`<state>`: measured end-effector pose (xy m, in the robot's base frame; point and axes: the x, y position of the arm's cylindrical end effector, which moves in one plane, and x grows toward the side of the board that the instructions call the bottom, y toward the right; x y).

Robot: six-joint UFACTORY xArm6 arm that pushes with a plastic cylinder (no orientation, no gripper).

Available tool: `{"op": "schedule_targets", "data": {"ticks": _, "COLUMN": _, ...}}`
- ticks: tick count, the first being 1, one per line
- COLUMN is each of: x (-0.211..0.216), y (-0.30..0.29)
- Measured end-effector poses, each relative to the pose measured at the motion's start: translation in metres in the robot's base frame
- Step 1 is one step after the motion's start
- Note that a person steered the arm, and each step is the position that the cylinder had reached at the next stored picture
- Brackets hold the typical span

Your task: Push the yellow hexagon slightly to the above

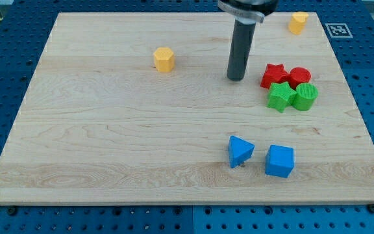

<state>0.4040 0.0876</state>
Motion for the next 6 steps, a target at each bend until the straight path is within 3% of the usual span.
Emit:
{"op": "schedule_targets", "data": {"ticks": 1, "x": 0.025, "y": -0.008}}
{"op": "schedule_targets", "data": {"ticks": 2, "x": 0.021, "y": -0.071}}
{"op": "schedule_targets", "data": {"ticks": 3, "x": -0.009, "y": -0.135}}
{"op": "schedule_targets", "data": {"ticks": 4, "x": -0.038, "y": -0.156}}
{"op": "schedule_targets", "data": {"ticks": 6, "x": -0.063, "y": -0.140}}
